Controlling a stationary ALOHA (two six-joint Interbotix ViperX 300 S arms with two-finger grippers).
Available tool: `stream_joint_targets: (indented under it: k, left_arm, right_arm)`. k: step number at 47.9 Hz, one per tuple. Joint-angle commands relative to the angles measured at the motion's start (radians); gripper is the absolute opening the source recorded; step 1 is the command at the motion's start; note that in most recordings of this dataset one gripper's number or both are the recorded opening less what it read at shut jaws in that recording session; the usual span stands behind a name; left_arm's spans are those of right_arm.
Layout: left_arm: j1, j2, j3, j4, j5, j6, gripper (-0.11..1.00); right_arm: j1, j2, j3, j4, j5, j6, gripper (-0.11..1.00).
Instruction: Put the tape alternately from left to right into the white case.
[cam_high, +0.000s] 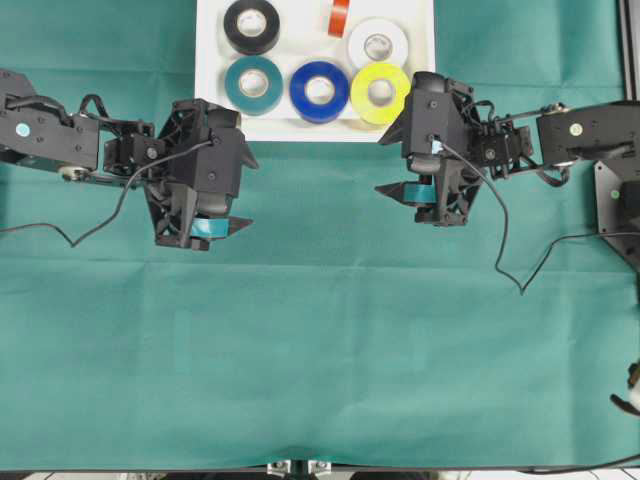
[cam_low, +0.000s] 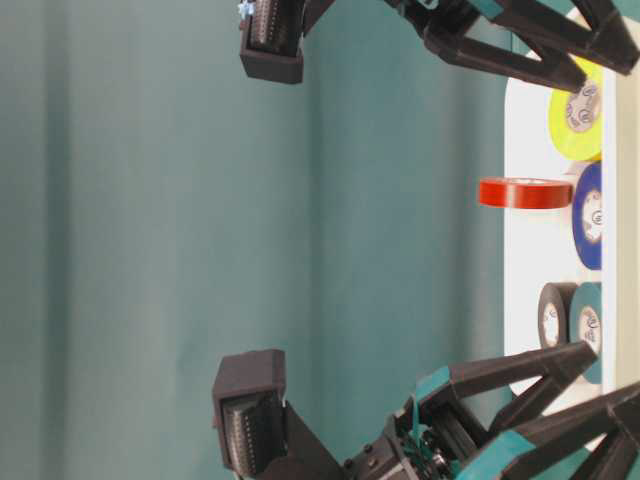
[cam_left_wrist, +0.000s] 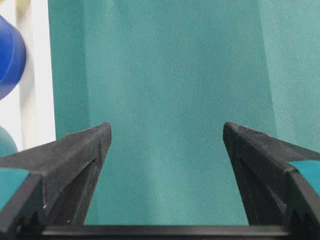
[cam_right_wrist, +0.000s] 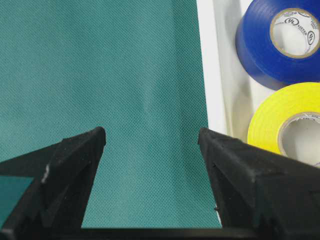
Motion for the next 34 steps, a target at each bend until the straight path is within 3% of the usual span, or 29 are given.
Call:
stream_joint_targets:
  k: [1,23,34]
  left_arm:
    - [-0.008,-0.032,0.009,-0.002,-0.008,-0.002,0.75]
    - [-0.008,-0.107,0.058,-0.002,-0.008,0.000,0.75]
    - [-0.009,-0.169,0.106,-0.002,-0.008,-0.002,0.75]
  right_arm:
    - [0.003,-0.009,-0.008,-0.002,-0.008,0.000,0.84]
    - [0.003,-0.097,0.035,-0.002,-0.008,0.000,0.84]
    - [0.003,-0.166,0.083,-0.002,-0.063,0.000,0.84]
